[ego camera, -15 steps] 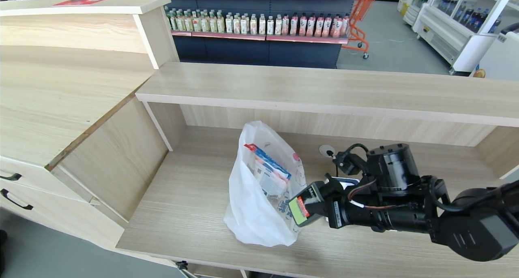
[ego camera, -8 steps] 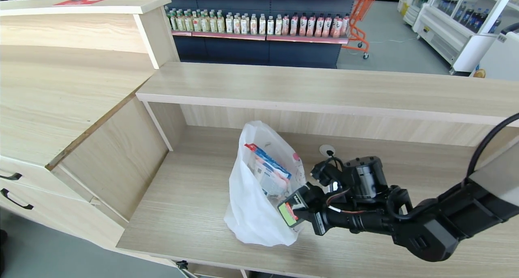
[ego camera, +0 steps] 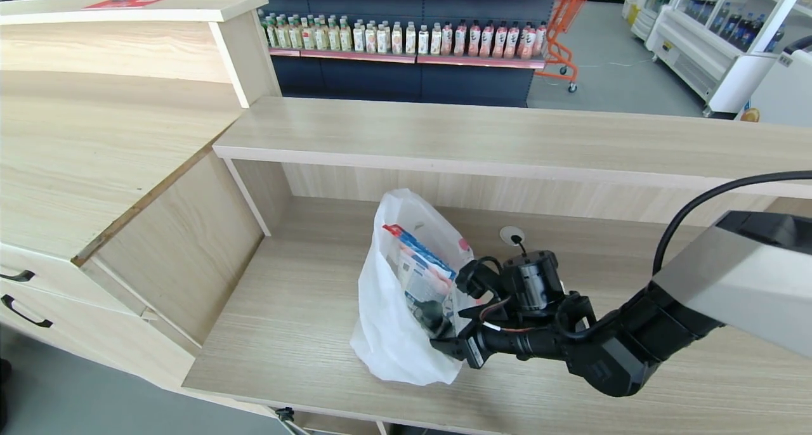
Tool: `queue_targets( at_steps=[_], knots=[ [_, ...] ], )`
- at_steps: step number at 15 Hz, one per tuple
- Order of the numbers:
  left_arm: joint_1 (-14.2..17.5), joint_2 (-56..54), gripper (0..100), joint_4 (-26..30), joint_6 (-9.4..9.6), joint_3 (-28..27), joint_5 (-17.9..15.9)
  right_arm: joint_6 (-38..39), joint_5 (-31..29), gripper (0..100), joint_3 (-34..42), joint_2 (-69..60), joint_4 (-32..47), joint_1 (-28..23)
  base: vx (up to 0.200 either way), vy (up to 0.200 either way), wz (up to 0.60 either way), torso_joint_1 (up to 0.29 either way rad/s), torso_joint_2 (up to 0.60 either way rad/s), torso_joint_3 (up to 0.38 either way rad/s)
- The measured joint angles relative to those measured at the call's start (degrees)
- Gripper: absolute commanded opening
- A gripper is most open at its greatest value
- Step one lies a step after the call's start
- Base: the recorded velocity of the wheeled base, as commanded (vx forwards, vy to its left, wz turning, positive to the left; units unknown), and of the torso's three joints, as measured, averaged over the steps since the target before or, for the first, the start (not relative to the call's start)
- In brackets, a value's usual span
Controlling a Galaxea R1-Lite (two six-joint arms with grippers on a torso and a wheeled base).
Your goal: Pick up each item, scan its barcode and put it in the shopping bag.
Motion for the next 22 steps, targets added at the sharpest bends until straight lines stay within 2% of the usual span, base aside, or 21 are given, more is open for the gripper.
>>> queue_targets(
  at_steps=[2, 5, 7, 12, 14, 17, 22],
  knots=[
    [0.0, 0.0, 100, 0.0, 0.0, 0.0, 0.0, 5.0, 2.4, 100, 0.3, -0.6, 0.0, 0.0, 0.0, 0.0, 0.0, 0.0, 0.0, 0.0],
    [0.0, 0.0, 100, 0.0, 0.0, 0.0, 0.0, 17.0, 3.3, 100, 1.4, -3.1, 0.2, -0.3, 0.0, 0.0, 0.0, 0.0, 0.0, 0.0],
    [0.0, 0.0, 100, 0.0, 0.0, 0.0, 0.0, 21.4, 3.3, 100, 3.2, -5.5, 0.5, -0.9, 0.0, 0.0, 0.0, 0.0, 0.0, 0.0],
    [0.0, 0.0, 100, 0.0, 0.0, 0.0, 0.0, 29.2, 4.7, 100, 13.8, -17.9, 1.4, -4.1, 0.0, 0.0, 0.0, 0.0, 0.0, 0.0],
    [0.0, 0.0, 100, 0.0, 0.0, 0.0, 0.0, 29.4, 5.3, 100, 17.8, -25.4, 1.9, -6.9, 0.0, 0.0, 0.0, 0.0, 0.0, 0.0],
    [0.0, 0.0, 100, 0.0, 0.0, 0.0, 0.0, 21.6, 5.1, 100, 23.7, -39.0, 2.0, -14.3, 0.0, 0.0, 0.0, 0.0, 0.0, 0.0],
    [0.0, 0.0, 100, 0.0, 0.0, 0.0, 0.0, 12.9, -1.7, 100, 37.8, -67.4, 8.4, -25.0, 0.0, 0.0, 0.0, 0.0, 0.0, 0.0]
  ],
)
